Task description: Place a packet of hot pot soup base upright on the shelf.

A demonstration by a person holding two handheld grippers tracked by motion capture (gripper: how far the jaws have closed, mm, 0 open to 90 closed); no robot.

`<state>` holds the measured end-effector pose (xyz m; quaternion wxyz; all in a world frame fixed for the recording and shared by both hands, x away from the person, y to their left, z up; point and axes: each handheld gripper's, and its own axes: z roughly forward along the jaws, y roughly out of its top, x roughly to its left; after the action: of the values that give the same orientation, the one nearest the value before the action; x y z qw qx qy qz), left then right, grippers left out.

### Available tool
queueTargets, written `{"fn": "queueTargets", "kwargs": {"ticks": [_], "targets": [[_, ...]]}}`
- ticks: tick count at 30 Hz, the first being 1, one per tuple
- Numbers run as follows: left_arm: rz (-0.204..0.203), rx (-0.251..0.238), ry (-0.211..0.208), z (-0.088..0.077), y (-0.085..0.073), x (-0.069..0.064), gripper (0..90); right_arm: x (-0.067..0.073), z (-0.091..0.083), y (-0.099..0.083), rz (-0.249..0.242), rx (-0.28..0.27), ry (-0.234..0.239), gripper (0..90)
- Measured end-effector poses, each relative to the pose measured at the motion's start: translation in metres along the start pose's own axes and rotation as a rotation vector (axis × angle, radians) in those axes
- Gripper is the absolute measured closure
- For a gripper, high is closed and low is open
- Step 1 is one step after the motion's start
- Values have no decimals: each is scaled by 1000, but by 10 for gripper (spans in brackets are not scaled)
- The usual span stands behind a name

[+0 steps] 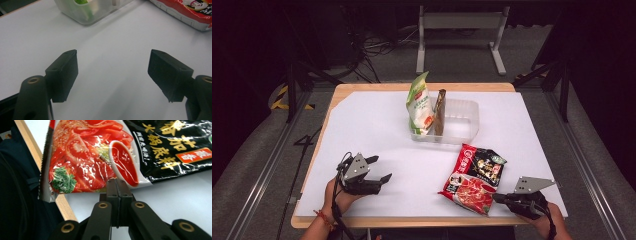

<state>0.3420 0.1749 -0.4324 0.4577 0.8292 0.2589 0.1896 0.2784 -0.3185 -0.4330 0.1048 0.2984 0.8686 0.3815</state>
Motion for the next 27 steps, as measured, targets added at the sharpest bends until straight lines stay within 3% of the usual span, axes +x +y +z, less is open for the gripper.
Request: {"fn": "queueTargets", "kwargs": {"ticks": [14, 21, 24, 27], "targets": [[7, 2, 3, 0, 0, 0, 251, 10, 8, 5, -23, -7, 16, 898], [6, 0, 4, -1, 1, -1, 251, 5, -2, 9, -29, -29, -4, 767], [8, 1, 8, 0, 0, -1, 250, 0, -6, 8, -7, -60, -32, 706], [13, 3, 13, 0, 1, -2, 248, -6, -11, 9, 26, -90, -80, 584]]}}
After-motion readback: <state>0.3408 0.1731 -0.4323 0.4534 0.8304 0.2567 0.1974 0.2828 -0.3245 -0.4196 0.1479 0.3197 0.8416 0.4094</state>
